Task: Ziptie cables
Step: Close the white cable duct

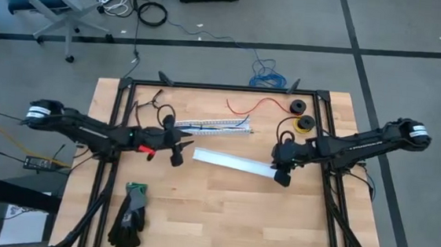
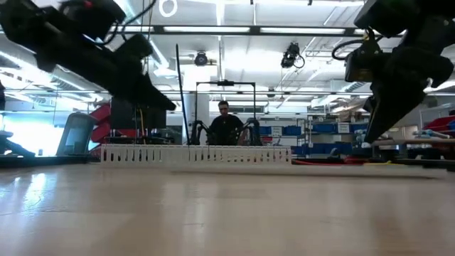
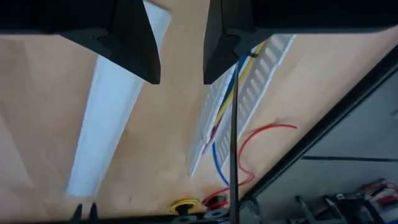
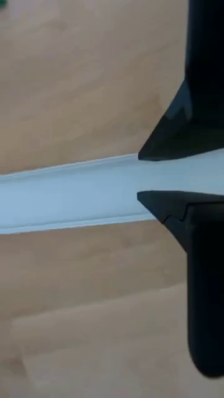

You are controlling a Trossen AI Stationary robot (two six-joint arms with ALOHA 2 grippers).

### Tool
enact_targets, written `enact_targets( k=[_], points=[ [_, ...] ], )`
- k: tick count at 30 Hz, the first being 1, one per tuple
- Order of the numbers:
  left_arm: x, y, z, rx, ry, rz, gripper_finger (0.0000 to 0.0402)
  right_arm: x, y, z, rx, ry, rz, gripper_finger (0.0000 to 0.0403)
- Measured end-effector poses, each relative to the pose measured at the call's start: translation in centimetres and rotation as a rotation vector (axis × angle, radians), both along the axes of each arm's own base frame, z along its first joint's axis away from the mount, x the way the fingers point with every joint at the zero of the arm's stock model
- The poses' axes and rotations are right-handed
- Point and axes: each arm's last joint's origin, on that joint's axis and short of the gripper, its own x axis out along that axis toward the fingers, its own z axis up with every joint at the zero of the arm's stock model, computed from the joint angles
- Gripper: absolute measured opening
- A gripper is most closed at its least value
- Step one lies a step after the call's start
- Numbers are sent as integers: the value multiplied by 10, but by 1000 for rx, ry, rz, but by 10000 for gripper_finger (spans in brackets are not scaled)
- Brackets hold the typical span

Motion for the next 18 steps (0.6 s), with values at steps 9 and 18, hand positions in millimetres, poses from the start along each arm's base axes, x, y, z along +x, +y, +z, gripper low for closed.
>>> enact_targets(
  k=[9, 18],
  points=[
    [9, 21, -17, 8, 54, -50, 131, 8, -3, 3, -13, -71, -22, 119],
    [9, 22, -27, 39, 147, -151, 131, 22, -6, 5, -81, -184, -31, 116]
  ],
)
